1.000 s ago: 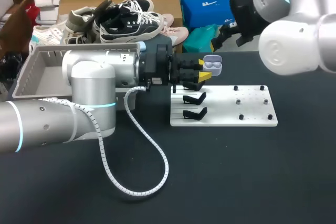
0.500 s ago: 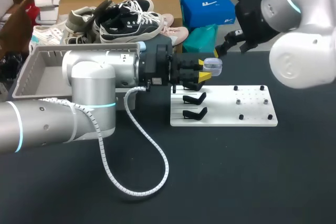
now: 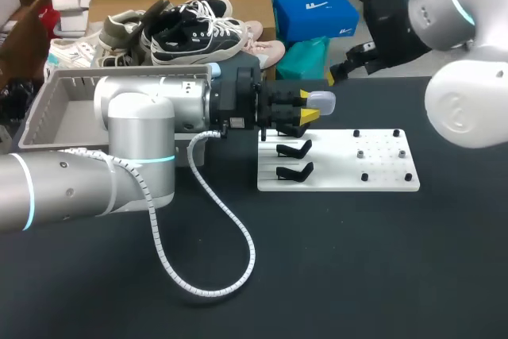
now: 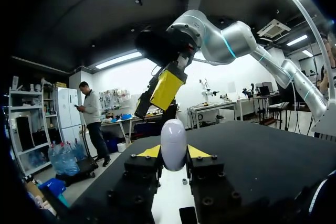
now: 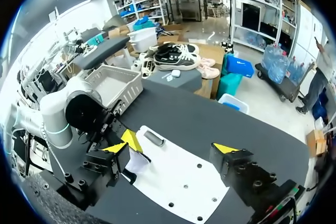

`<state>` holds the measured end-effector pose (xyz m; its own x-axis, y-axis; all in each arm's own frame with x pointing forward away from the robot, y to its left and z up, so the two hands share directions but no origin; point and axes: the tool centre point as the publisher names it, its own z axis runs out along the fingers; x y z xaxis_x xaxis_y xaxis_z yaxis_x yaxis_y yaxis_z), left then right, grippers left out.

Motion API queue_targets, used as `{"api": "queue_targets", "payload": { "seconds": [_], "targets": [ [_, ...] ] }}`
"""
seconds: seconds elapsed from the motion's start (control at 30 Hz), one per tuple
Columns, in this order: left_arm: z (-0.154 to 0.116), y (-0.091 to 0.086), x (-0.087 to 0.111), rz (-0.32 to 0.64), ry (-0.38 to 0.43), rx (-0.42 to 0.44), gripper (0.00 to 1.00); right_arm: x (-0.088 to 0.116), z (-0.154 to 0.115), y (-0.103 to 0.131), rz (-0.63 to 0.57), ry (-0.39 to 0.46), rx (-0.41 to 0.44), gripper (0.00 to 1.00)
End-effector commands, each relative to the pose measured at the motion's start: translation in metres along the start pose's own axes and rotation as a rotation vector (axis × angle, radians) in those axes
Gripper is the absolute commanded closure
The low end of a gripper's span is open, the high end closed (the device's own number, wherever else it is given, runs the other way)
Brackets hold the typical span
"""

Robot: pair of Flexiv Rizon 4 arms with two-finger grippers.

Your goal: Pick up each earbud case from the left stands, insert the matching earbuds, close the lid, and place the case in the box.

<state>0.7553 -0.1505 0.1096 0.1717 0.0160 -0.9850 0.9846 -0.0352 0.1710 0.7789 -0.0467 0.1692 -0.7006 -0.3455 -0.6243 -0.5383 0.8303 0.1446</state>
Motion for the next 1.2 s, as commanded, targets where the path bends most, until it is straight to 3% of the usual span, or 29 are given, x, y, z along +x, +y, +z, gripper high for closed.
{"api": "queue_targets", "payload": {
  "seconds": [0.03,0.3,0.6,0.83,1.2],
  "targets": [
    [-0.007,0.004,-0.006,0.022,0.009,0.005,1.00,0.025,-0.044,0.000,0.006,-0.059,0.031,0.00],
    [-0.057,0.006,-0.034,0.099,0.070,-0.059,1.00,0.059,-0.077,-0.012,0.000,-0.060,0.076,0.00],
    [-0.126,-0.015,-0.051,0.096,0.216,-0.155,1.00,0.086,-0.075,-0.009,-0.001,-0.015,0.107,0.00],
    [-0.176,-0.030,-0.041,0.068,0.256,-0.218,1.00,0.099,-0.072,0.004,-0.015,0.001,0.087,0.00],
    [-0.254,-0.034,0.006,-0.026,0.327,-0.356,1.00,0.114,-0.073,0.021,-0.053,0.000,0.071,0.00]
  ]
}}
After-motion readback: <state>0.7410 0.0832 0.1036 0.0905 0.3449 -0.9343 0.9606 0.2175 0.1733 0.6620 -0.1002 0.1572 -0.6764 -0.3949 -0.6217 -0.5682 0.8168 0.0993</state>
